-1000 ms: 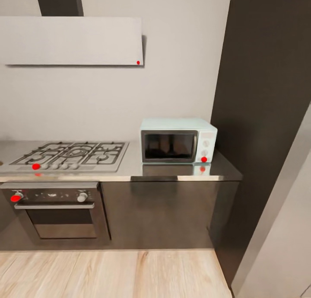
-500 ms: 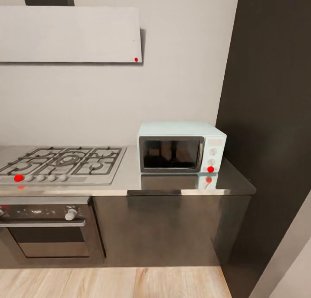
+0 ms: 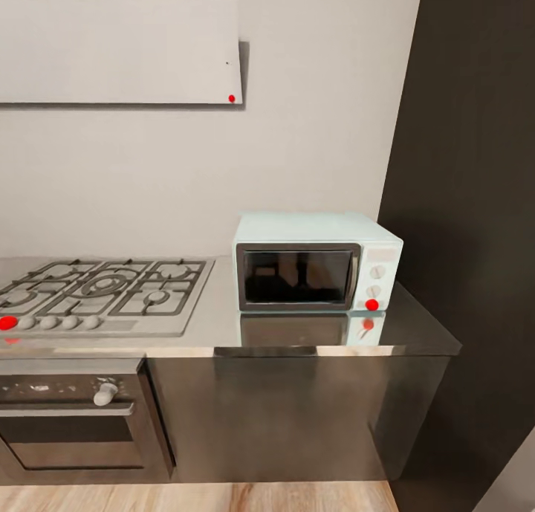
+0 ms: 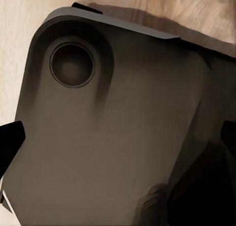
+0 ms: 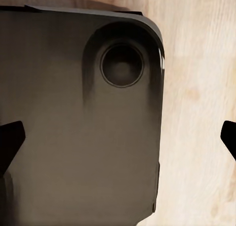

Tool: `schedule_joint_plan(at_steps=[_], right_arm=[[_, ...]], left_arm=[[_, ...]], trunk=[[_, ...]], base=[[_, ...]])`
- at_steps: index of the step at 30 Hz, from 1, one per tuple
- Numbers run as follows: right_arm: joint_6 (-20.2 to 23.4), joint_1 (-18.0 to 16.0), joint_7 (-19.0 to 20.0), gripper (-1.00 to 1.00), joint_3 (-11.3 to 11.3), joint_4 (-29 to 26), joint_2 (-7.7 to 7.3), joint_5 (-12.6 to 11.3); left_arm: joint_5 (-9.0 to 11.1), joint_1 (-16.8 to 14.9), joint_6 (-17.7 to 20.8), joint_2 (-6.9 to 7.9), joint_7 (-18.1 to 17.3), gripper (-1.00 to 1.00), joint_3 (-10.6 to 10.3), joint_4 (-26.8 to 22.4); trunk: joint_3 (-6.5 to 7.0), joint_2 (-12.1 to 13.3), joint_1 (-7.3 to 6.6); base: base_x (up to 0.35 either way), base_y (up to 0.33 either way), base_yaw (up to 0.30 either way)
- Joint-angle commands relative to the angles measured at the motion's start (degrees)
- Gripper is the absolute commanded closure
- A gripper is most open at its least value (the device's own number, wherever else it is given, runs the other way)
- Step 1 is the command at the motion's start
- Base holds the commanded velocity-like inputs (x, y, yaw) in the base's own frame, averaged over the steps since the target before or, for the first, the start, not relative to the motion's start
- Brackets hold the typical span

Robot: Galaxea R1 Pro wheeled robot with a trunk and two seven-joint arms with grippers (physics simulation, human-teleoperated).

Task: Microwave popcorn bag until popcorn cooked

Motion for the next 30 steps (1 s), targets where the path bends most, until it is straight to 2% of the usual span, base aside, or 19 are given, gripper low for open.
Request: schedule_joint_plan(at_steps=[1, 13, 23, 26, 28, 30], right_arm=[[-0.3, 0.0, -0.1, -1.0, -0.4, 0.1, -0.01, 0.6], [-0.4, 0.0, 0.1, -1.0, -0.3, -0.2, -0.11, 1.2], [-0.4, 0.0, 0.0, -1.0, -0.6, -1.0, 0.09, 1.2], [-0.3, 0.0, 0.5, -1.0, -0.5, -4.9, 0.11, 1.3], [0.6, 0.0, 0.7, -1.0, -0.5, -9.8, 0.09, 1.3], [5.2, 0.0, 0.8, -1.0, -0.5, -17.7, 0.11, 1.3]], left_arm=[[0.2, 0.0, -0.3, -0.01, -0.2, -1.0, 0.3, 0.0], [0.2, 0.0, -0.5, -0.1, -0.2, -1.0, 0.2, 0.1], [0.3, 0.0, -0.4, -0.1, -0.2, -1.0, 0.2, 0.2], [0.3, 0.0, -0.4, -0.05, -0.2, -1.0, 0.2, 0.2], [0.3, 0.0, -0.4, -0.02, -0.2, -1.0, 0.2, 0.2], [0.3, 0.0, -0.4, -0.01, -0.2, -1.0, 0.2, 0.1]], trunk=[[-0.04, 0.0, 0.0], [-0.04, 0.0, 0.0], [-0.04, 0.0, 0.0], [-0.04, 0.0, 0.0], [-0.04, 0.0, 0.0], [-0.04, 0.0, 0.0]], base=[[0.008, 0.0, 0.0], [-0.003, 0.0, 0.0], [-0.299, 0.0, 0.0], [-0.176, 0.0, 0.0], [-0.047, 0.0, 0.0], [-0.015, 0.0, 0.0]])
